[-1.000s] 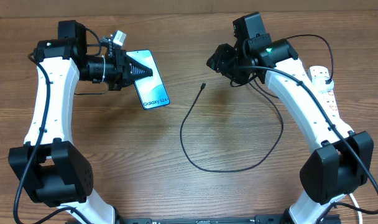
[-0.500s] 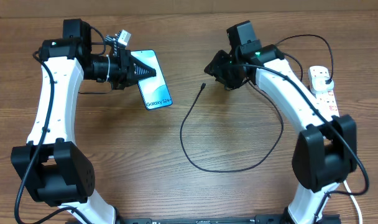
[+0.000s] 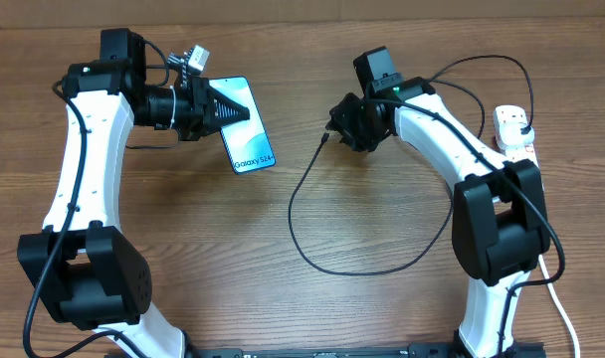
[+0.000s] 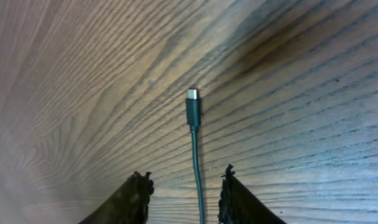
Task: Plug charger to phone and switch on socket
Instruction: 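Lower the right gripper over the black cable's USB-C end, then close the right gripper on the USB-C connector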
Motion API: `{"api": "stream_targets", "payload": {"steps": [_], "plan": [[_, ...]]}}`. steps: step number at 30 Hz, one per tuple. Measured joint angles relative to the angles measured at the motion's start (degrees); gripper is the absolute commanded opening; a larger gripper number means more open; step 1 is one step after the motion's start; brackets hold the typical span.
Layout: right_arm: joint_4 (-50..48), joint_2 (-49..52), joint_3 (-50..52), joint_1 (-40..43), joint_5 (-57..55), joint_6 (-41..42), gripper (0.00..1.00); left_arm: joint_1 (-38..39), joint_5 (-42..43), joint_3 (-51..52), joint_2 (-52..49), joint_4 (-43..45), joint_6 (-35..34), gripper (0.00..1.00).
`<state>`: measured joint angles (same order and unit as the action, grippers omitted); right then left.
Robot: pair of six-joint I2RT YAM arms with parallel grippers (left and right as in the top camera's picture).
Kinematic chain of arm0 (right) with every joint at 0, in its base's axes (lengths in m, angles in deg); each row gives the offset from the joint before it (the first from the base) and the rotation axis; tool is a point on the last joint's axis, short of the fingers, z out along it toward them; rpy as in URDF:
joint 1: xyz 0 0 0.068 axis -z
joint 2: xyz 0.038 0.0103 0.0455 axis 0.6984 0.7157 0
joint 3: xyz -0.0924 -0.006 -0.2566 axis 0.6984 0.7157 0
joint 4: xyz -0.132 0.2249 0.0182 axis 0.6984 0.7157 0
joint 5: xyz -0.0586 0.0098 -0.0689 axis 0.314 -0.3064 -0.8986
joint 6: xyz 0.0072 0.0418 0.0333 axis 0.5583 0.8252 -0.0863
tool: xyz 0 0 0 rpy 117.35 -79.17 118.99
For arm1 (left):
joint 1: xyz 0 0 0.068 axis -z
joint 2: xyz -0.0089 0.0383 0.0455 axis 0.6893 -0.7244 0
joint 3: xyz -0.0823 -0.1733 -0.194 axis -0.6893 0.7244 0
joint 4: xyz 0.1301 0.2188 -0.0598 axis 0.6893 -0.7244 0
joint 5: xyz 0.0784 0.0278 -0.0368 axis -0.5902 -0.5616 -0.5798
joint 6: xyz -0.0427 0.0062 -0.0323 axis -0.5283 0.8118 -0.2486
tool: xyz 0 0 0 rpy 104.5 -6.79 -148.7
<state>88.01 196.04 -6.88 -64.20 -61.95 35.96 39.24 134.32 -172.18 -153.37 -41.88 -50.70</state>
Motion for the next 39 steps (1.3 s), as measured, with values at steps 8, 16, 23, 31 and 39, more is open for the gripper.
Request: {"api": "stream_targets", "payload": {"steps": [8, 16, 23, 31, 39], "plan": [[-1.7, 0.0, 0.0, 0.0, 0.0, 1.0, 0.38, 0.0, 1.8, 0.0, 0.0, 2.4, -4.9, 0.04], [-3.2, 0.7, 0.0, 0.0, 0.0, 2.9, 0.33, 0.0, 13.6, 0.0, 0.0, 5.2, -17.6, 0.04], [-3.5, 3.3, 0.0, -0.1, 0.0, 3.4, 0.32, 0.0, 15.5, 0.0, 0.0, 6.4, -23.3, 0.04], [-5.4, 7.6, 0.0, -1.3, 0.5, 3.1, 0.32, 0.0, 6.9, 0.0, 0.0, 10.9, -24.2, 0.04], [-6.6, 8.2, 0.0, -1.9, 1.8, 2.3, 0.32, 0.0, 0.2, 0.0, 0.0, 11.0, -22.0, 0.04]]}}
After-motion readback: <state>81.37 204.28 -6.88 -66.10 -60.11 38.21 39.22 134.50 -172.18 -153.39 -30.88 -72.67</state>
